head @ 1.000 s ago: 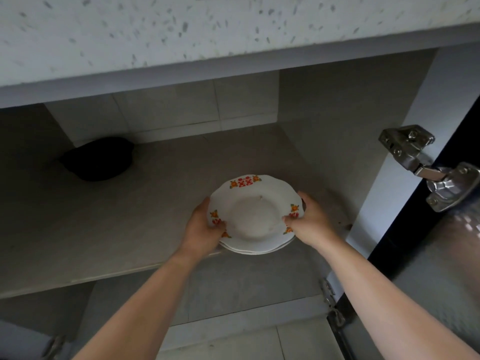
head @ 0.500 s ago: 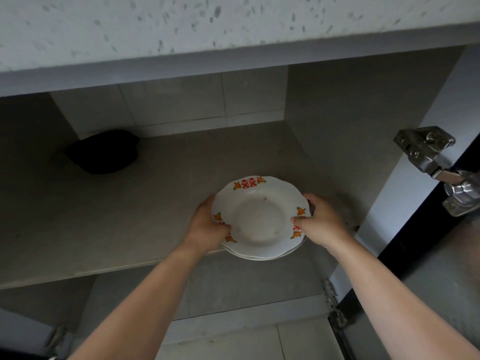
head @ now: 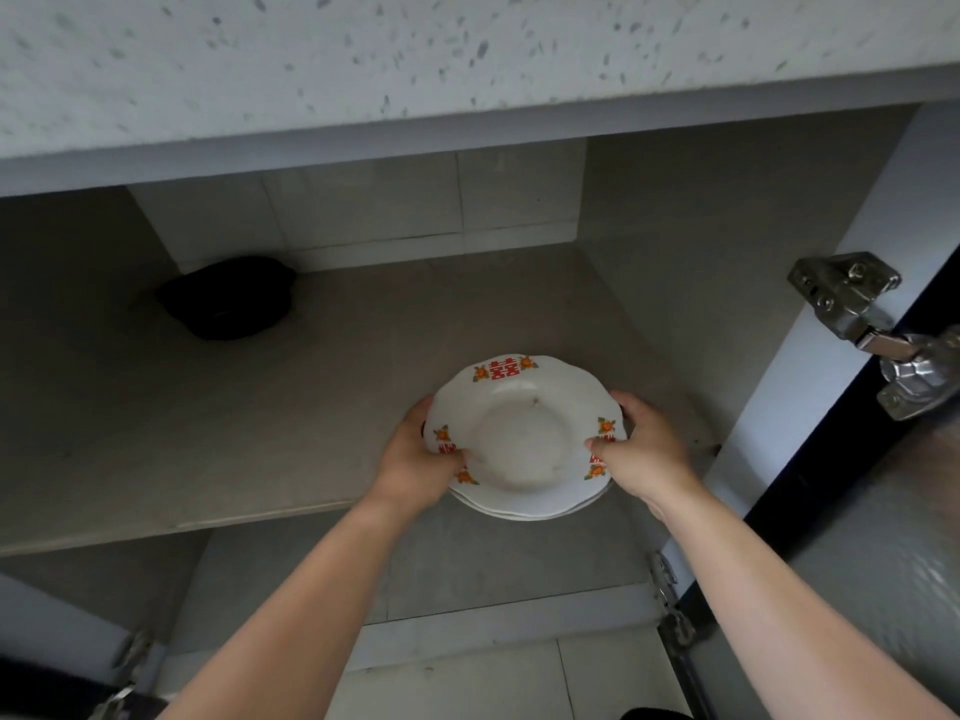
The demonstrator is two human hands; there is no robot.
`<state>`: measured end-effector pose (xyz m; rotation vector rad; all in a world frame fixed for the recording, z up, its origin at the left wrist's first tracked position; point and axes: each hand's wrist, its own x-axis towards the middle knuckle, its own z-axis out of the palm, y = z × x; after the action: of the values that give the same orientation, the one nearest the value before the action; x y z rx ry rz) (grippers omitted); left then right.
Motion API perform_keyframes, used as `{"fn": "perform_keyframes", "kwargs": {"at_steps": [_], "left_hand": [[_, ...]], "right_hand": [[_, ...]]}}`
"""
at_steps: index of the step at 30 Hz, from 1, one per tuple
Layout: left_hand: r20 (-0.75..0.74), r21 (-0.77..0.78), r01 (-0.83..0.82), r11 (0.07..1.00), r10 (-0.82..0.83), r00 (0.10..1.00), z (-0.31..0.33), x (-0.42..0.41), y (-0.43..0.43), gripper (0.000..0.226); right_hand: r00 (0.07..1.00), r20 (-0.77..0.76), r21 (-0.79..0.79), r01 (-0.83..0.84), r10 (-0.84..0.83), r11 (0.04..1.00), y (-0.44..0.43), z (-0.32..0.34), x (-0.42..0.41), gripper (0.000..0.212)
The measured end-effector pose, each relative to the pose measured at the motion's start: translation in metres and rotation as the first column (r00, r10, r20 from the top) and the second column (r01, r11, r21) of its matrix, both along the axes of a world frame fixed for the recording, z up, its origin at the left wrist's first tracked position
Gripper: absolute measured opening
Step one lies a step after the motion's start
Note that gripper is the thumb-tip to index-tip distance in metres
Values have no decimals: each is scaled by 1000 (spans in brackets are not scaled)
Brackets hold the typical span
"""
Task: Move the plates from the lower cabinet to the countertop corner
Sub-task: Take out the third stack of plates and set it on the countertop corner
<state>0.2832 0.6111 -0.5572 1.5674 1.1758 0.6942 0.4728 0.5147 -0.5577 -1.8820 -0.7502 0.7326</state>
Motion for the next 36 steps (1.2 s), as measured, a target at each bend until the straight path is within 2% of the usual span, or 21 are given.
{"fn": "perform_keyframes", "kwargs": {"at_steps": [5, 12, 18, 27, 31, 36], "left_hand": [[8, 10, -2, 1000, 2, 1000, 3, -1, -5, 53], [-78, 17, -29, 999, 31, 996, 2, -22, -19, 56], [-164, -14, -137, 990, 133, 977, 24, -58, -47, 63], [-322, -217, -266, 939, 188, 928, 130, -133, -122, 73], [-378, -283, -342, 896, 223, 899, 186, -160, -158, 77], [-388, -310, -434, 846, 304, 870, 264, -181, -202, 70]], "right_hand": [[1000, -6, 8, 2, -2, 1000, -5, 5, -6, 45], [1000, -19, 3, 5, -5, 1000, -18, 7, -28, 46], [999, -48, -20, -22, 21, 1000, -36, 35, -66, 49], [987, -118, -245, -140, 113, 960, -96, 132, -136, 53], [975, -161, -279, -192, 151, 941, -122, 182, -158, 55], [952, -204, -300, -282, 228, 911, -151, 248, -173, 59]]}}
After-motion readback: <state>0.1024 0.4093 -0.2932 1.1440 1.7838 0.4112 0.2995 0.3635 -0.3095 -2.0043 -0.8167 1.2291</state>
